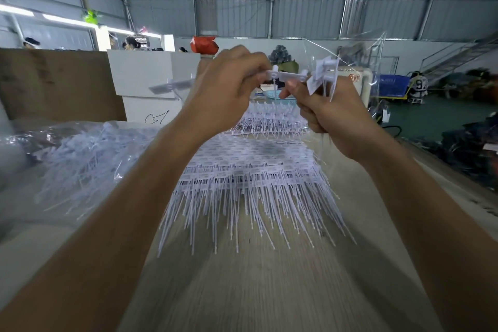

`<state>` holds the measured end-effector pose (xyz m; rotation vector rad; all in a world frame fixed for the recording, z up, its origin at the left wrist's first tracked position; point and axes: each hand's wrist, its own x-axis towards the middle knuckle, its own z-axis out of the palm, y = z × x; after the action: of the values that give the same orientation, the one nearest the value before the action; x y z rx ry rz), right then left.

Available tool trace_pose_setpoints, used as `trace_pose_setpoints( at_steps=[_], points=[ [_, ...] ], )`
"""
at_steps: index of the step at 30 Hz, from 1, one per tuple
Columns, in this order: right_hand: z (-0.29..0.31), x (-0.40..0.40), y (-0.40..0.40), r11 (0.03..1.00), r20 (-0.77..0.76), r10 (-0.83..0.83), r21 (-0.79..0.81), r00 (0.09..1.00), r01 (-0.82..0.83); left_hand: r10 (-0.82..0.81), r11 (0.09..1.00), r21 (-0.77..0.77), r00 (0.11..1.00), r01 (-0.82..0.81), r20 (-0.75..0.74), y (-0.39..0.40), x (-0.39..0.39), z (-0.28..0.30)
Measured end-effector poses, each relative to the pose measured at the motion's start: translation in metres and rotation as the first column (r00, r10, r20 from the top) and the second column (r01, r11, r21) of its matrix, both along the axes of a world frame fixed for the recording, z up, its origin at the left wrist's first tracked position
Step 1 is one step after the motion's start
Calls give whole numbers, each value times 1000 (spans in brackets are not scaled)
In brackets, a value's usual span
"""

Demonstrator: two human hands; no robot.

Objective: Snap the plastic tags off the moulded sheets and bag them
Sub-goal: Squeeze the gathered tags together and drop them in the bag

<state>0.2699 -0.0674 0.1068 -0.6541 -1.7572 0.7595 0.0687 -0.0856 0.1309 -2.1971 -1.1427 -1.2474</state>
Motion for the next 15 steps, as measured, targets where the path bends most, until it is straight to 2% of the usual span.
trace_pose_setpoints(
  at_steps=[5,9,13,15],
  points=[
    [6,3,-4,1000,-69,4,-3,998,-4,34,999,-23,999,-34,-8,-6,2,2],
    [5,3,0,998,-5,-68,13,998,68,-7,998,-60,1000,8,20,-14,4,2],
    [3,2,3,997,-39,39,-69,998,-42,-13,996,-90,1000,12,-13,-17,7,3],
    [3,3,4,995,-50,34,-89,998,-38,-27,993,-113,1000,25,-15,-17,6,4]
  ],
)
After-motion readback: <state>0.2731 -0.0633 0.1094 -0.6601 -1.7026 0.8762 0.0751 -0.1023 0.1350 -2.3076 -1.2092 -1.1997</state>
